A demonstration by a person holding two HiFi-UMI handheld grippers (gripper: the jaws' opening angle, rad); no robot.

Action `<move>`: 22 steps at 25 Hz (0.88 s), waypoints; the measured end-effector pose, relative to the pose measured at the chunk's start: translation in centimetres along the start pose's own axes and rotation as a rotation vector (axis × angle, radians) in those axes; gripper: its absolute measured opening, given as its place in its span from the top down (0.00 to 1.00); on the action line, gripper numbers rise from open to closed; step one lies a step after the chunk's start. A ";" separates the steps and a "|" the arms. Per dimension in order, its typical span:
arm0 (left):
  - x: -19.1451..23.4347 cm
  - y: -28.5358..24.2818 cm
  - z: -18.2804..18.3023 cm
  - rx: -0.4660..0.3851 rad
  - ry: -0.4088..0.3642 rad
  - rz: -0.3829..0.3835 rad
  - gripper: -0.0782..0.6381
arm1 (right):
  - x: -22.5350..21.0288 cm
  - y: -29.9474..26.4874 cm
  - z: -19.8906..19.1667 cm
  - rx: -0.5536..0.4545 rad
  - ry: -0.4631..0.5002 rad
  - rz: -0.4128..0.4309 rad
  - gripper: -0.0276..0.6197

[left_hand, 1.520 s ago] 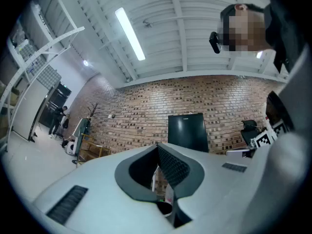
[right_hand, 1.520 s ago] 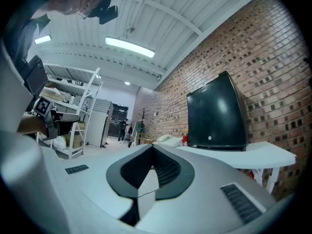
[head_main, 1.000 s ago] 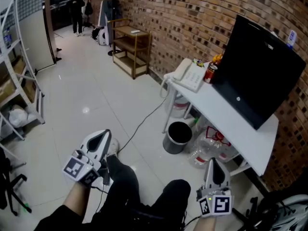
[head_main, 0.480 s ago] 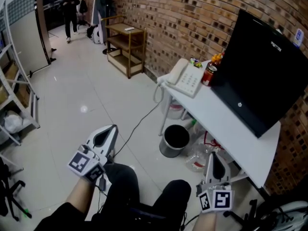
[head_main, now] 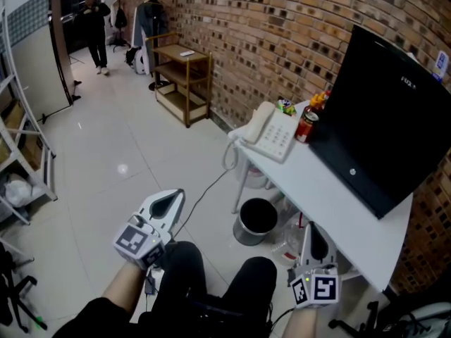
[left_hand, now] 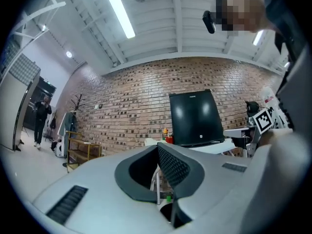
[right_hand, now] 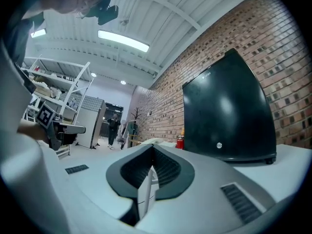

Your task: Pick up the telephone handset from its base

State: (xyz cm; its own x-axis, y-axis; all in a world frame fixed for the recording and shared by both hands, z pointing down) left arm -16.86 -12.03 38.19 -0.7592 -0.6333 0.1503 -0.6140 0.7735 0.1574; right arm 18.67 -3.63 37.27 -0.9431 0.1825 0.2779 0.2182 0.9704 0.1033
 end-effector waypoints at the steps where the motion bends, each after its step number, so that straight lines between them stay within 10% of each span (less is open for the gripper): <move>1: 0.2 -0.7 0.2 -0.005 0.000 -0.005 0.89 | -0.4 -0.5 0.2 -0.008 0.001 -0.007 0.95; 22: 2.4 -16.5 1.7 0.001 0.067 -0.121 0.89 | -7.6 -9.6 0.3 -0.049 0.046 -0.062 0.95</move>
State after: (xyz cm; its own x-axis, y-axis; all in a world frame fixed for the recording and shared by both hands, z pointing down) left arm -8.92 -26.24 34.31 -0.6634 -0.7224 0.1953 -0.7006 0.6912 0.1769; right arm 23.65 -14.29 33.90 -0.9430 0.1133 0.3129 0.1723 0.9706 0.1680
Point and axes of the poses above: the fingertips, and each gripper's own axes: y backward along the fingers, x to its left, z out of its top, the point moved 7 cm from there along y, backward along the fingers, and after that the axes turned 11 degrees about y, right-handed, at the moved point
